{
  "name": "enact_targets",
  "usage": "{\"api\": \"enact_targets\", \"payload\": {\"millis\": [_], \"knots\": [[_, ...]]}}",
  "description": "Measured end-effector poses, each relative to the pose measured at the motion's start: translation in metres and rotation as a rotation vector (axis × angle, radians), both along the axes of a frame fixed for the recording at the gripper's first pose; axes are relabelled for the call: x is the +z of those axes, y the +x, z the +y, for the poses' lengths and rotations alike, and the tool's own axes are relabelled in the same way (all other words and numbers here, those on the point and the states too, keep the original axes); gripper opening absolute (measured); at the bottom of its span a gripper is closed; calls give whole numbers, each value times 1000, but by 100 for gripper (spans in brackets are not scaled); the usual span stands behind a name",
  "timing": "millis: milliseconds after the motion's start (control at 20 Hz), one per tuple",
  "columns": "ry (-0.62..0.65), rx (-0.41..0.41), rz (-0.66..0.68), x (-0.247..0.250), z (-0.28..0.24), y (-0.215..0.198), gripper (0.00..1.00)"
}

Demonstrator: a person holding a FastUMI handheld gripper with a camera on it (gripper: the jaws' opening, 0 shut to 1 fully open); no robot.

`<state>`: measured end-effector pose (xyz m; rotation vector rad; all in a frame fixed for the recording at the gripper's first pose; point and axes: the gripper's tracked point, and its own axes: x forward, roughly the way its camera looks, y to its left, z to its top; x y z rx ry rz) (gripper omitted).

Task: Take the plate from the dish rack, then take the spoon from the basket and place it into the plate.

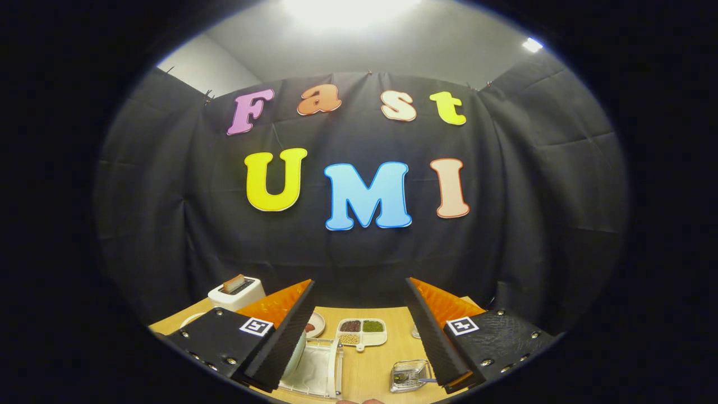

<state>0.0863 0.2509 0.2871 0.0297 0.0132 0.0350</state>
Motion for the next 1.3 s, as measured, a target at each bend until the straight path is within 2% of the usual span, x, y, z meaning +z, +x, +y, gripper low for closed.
{"api": "enact_targets", "payload": {"millis": [350,750,1000,1300], "knots": [[10,51,237,-43,43,37,97],[-65,62,501,-105,78,71,97],[-106,54,593,-130,95,79,97],[-108,42,778,-180,105,76,97]]}}
